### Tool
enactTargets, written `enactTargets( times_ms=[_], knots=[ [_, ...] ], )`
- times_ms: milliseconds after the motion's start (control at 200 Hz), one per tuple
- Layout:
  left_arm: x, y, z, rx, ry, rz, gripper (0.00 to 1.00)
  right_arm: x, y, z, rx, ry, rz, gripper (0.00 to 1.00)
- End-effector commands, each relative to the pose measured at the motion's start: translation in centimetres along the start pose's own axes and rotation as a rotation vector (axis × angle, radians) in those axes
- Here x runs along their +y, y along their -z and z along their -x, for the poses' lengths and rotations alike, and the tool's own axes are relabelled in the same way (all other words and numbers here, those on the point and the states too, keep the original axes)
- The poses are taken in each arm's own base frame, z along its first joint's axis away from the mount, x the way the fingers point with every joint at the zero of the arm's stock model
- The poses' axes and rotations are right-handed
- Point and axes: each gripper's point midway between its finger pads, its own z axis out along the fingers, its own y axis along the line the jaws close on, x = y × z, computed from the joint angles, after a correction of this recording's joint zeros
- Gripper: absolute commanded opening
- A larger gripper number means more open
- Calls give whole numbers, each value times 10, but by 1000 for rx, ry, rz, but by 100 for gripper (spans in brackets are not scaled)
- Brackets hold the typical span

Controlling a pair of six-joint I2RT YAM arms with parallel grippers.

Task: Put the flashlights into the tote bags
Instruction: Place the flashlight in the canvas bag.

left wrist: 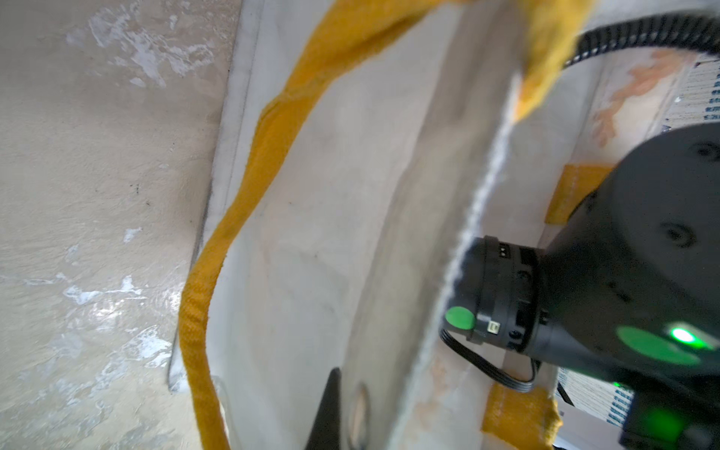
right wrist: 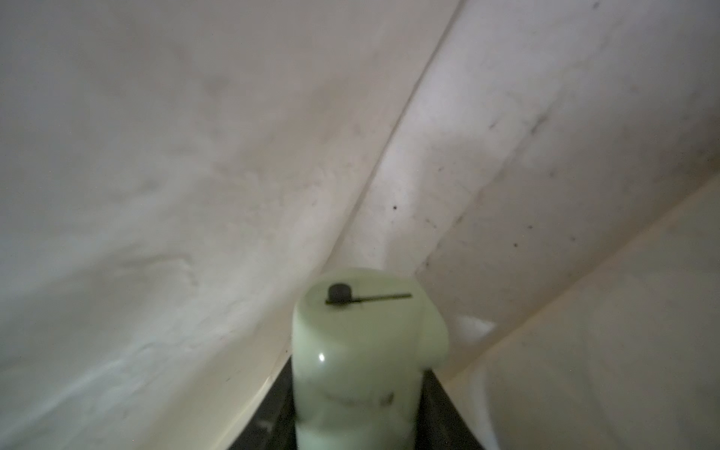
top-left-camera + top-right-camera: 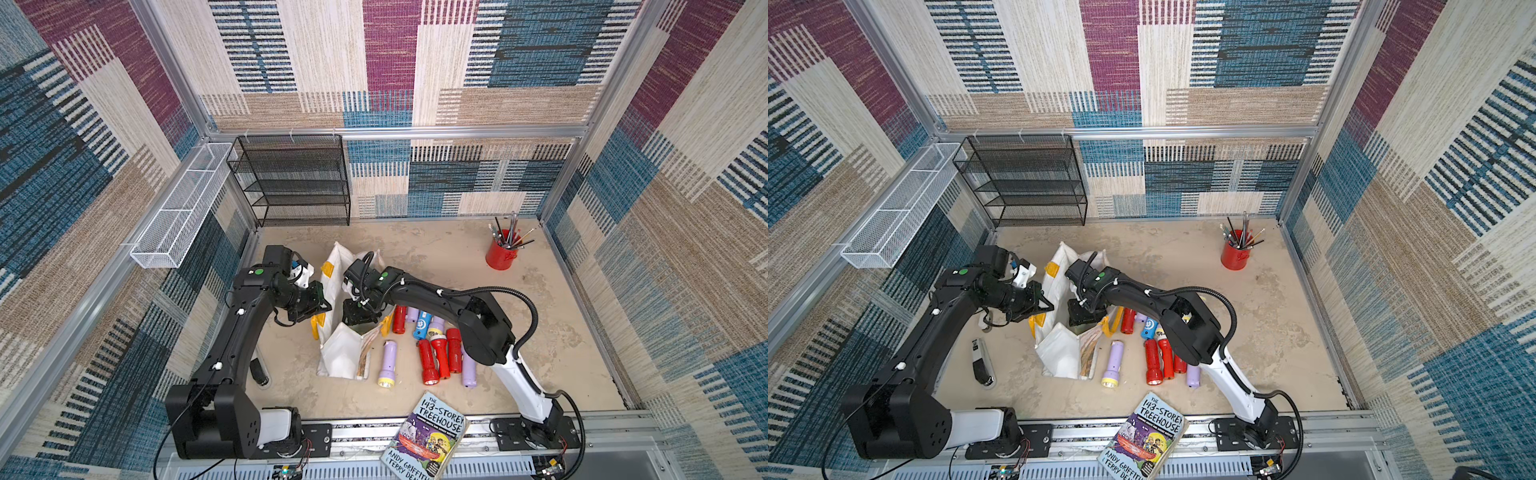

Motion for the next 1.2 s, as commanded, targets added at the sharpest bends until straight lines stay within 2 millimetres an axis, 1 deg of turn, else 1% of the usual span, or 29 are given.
enactTargets(
  times_ms=[0,140,255,325,396,461,571,711,796,856,986,1097,1192],
  knots=[
    [-3,1,0,-1,-8,-15,0,-7,-7,0,-9,16,-30,42],
    [-3,3,1,-10,-12,-8,0,-9,-8,-2,-6,40,-29,52],
    [1,2,2,-13,-14,8,0,-3,-5,1,-11,67,-12,58],
    [7,1,2,-15,-12,40,0,3,0,3,-11,86,5,60],
    [14,0,2,-14,-6,76,0,16,8,6,-17,116,44,63],
    [16,0,2,-13,-4,87,0,28,19,11,-32,149,83,66],
    [18,0,3,-18,-1,98,0,45,38,21,-78,204,115,78],
    [19,3,5,-37,-3,116,0,60,59,30,-120,259,137,80],
    [18,5,6,-42,-5,117,0,72,79,35,-166,300,157,81],
    [18,5,7,-41,-2,116,0,80,99,40,-217,331,159,82],
    [19,4,7,-39,8,117,0,86,143,51,-351,376,115,82],
    [19,4,7,-42,12,121,0,80,178,57,-464,377,48,81],
    [20,5,8,-47,15,129,0,67,203,60,-532,346,-20,80]
  ],
)
